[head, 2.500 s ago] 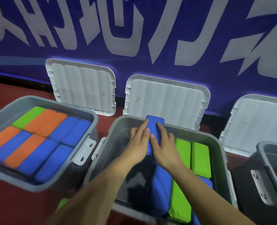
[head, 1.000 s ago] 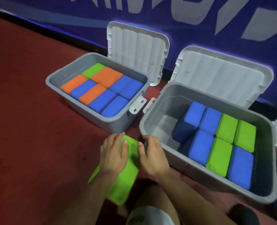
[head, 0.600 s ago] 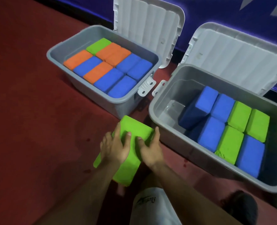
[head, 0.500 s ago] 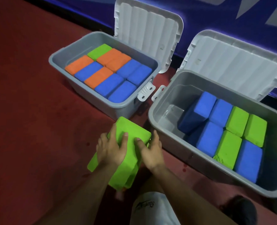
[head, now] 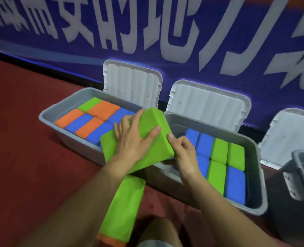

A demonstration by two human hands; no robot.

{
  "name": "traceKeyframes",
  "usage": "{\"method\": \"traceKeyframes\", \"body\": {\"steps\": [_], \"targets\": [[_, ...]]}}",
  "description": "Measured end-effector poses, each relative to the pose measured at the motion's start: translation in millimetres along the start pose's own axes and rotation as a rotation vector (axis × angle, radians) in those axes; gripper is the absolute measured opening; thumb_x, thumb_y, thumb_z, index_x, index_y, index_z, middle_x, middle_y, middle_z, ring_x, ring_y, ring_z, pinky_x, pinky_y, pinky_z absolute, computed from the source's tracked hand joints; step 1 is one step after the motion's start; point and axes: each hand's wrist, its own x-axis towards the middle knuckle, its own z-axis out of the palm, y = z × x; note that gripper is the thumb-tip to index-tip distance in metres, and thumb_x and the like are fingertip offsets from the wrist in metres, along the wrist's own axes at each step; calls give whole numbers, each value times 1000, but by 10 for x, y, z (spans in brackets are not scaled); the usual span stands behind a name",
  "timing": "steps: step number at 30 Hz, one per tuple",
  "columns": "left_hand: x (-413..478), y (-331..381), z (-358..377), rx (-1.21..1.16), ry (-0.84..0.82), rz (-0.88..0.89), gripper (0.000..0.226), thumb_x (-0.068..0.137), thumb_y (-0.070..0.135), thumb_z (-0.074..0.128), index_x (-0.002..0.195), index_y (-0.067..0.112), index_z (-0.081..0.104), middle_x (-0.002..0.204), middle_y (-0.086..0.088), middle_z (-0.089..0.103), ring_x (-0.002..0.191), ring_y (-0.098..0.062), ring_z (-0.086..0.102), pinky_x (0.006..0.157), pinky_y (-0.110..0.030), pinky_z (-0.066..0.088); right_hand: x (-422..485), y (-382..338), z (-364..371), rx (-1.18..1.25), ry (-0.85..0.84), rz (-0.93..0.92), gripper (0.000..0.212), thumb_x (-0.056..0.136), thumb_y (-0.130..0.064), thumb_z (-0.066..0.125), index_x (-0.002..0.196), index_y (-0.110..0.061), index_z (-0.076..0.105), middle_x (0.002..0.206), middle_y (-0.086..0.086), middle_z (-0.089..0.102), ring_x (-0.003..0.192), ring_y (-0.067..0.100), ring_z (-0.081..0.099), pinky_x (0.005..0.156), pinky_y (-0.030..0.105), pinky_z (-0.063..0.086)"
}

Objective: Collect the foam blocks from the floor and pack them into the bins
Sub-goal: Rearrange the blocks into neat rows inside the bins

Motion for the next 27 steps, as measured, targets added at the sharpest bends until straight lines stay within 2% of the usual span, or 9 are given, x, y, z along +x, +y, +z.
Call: {"method": "traceKeyframes", "body": {"steps": [2,4,6,10,12,14,17,19,27], "targets": [[127,295,67,-123,-62,33,99,68,88,32,154,39,30,145,-3,39,140,-22,33,119,-43,15,28,-262,-194,-16,19,-49,64,69,-60,85,84,-15,43,75,13,39,67,25,43,58,45,46],[214,544,198,-279,-142,46,104,64,91,38,155,43,26,150,0,33,143,-20,32,120,-41,21,41,-476,-351,-26,-1,-92,53,79,-46,83,117,-27,52,83,3,60,73,19,62,61,38,51],[244,762,349,-353,-210,47,107,61,96,40,155,50,20,141,3,28,140,-19,31,121,-39,22,62,-615,-537,-62,-37,-101,64,90,-37,76,145,-40,43,113,-9,70,97,11,71,78,33,58],[253,1015,584,-435,-365,-57,106,63,85,41,158,43,18,131,2,30,139,-17,33,110,-24,22,100,-802,-846,-277,-50,-32,51,97,-49,63,140,-47,36,118,0,69,98,16,73,67,34,61],[235,1019,723,-465,-443,-63,104,68,82,39,160,38,18,150,-2,32,146,-16,30,111,-25,22,142,-743,-916,-430,-24,-4,53,96,-54,61,135,-43,25,108,-4,68,96,18,72,79,43,62],[219,981,852,-513,-480,-36,90,82,75,41,160,37,18,163,0,27,149,-12,25,119,-29,20,185,-619,-944,-580,8,-53,65,96,-59,57,144,-44,17,103,-12,60,102,19,64,93,36,51],[250,919,989,-573,-563,-46,54,107,47,38,158,37,24,162,9,29,142,1,25,111,-19,21,311,-404,-975,-646,33,-45,70,100,-55,50,158,-42,14,148,-2,47,143,17,39,111,30,31],[278,848,1063,-544,-579,-69,50,108,43,32,157,37,25,162,10,29,138,5,27,106,-15,18,391,-290,-983,-659,32,-26,68,102,-53,49,160,-40,15,161,-3,36,150,14,29,119,32,26],[279,436,1576,-459,-622,-161,52,106,52,21,158,47,16,161,19,24,149,-3,23,110,-16,14,674,168,-1071,-800,-8,146,68,100,-63,39,158,-48,7,154,7,41,141,25,44,111,37,32]]}}
